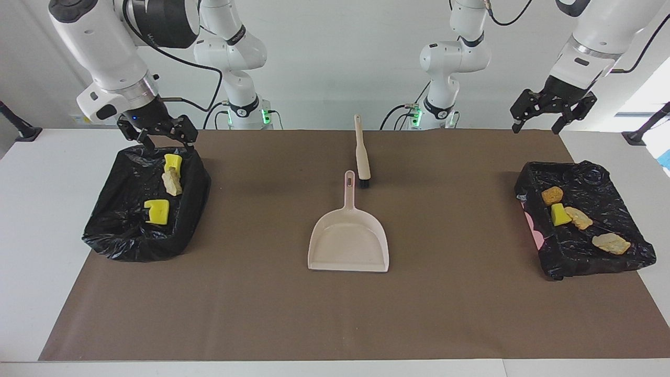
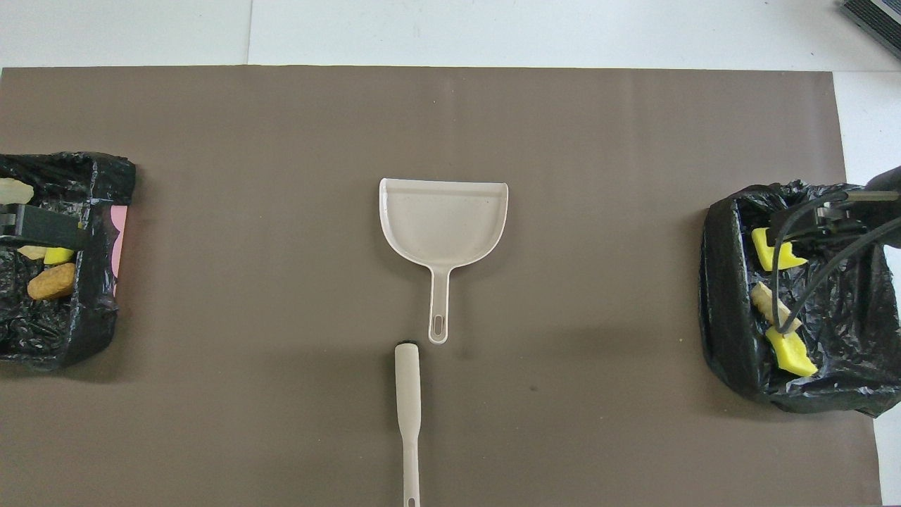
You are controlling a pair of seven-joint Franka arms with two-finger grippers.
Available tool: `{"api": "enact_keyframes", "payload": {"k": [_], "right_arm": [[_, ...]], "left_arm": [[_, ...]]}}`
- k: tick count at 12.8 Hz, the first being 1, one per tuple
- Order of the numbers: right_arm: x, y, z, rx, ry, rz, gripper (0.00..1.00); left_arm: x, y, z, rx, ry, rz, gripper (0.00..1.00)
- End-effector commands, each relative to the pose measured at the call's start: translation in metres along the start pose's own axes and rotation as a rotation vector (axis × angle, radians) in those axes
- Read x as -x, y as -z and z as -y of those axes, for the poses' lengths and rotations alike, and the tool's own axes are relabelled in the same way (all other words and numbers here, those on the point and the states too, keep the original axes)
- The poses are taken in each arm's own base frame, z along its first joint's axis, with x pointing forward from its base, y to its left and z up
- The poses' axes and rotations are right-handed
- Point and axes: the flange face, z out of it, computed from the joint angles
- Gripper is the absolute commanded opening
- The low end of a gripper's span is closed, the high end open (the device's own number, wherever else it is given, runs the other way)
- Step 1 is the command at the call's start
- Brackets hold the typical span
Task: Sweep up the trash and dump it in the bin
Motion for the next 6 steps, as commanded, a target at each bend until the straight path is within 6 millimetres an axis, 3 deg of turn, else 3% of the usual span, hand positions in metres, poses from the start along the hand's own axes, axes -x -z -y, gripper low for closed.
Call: {"api": "enact_keyframes", "payload": {"k": [1, 6], "right_arm": [[-0.0014, 0.0007, 0.0018, -0.003, -0.009, 0.0, 1.0], [-0.0012, 0.0006, 0.0018, -0.003, -0.009, 0.001, 1.0]], "left_arm": [[0.0017, 0.0031, -0.0026, 0.016, 0.011, -0.028, 1.0], [0.0024, 0.0025, -0.0036, 0.003, -0.003, -0.022, 1.0]]}}
